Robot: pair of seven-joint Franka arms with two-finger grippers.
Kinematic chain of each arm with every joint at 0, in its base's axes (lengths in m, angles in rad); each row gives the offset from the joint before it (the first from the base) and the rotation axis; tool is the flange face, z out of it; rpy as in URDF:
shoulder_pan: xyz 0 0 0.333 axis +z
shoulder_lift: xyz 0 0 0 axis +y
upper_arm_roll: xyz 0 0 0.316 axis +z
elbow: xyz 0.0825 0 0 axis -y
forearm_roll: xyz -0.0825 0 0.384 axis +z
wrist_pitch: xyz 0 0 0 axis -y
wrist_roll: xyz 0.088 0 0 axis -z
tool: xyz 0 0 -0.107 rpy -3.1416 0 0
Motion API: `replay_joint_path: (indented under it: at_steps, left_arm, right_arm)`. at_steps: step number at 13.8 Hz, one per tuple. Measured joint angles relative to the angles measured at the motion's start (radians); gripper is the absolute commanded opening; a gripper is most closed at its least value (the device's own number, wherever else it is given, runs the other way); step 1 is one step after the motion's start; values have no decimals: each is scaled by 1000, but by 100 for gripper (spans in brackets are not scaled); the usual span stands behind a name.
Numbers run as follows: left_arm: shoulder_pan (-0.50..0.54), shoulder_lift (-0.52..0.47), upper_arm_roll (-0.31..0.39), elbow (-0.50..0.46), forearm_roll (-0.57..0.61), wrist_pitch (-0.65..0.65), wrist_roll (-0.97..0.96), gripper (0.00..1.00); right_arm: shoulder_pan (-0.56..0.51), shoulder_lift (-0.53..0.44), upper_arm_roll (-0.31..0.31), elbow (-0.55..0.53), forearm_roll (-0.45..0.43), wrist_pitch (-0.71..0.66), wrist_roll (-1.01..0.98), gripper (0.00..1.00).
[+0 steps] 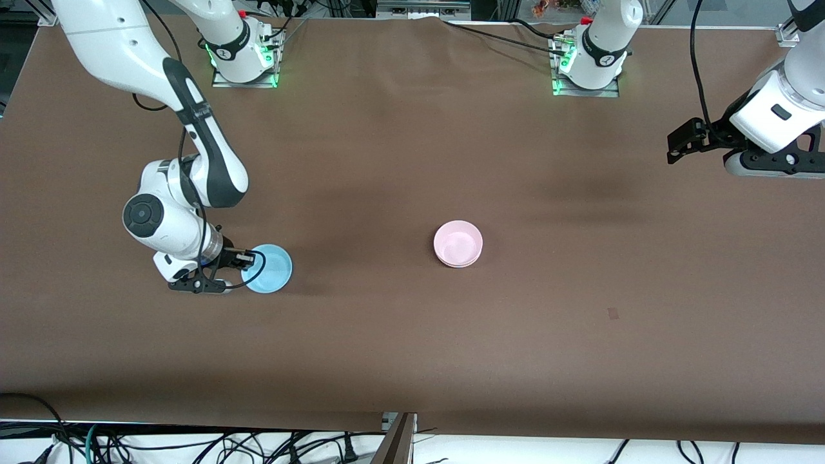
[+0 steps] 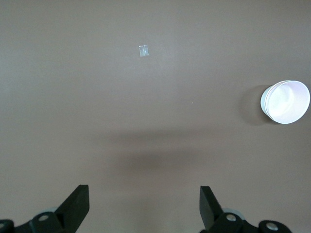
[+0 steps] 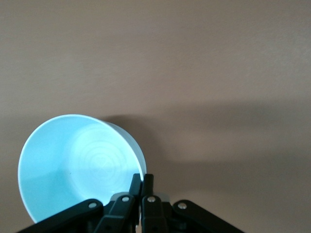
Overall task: Stack pink and blue bowls on white bowl
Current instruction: 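Carry the blue bowl with the right gripper over the pink bowl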
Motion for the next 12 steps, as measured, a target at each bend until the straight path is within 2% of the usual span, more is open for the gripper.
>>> replay_joint_path:
  at_steps: [2, 4, 7, 9, 12]
  left_arm:
    - [0, 4, -4, 0, 0, 0, 0, 100]
    - [0, 7, -15, 0, 0, 3, 0, 100]
    - [-2, 12, -26, 0, 0, 5, 0, 100]
    - [-2, 13, -28, 0, 0, 6, 0, 100]
    - [-2, 13, -28, 0, 0, 6, 0, 100]
  right_arm:
    - [2, -54, 66, 41, 7, -109, 98, 0]
    - [7, -85, 161, 83, 9, -184, 216, 0]
    - [29, -89, 308, 119, 11, -210, 475, 0]
    - [111, -87, 339, 129, 11, -209, 646, 0]
    - [262, -53, 341, 133, 10, -147, 824, 0]
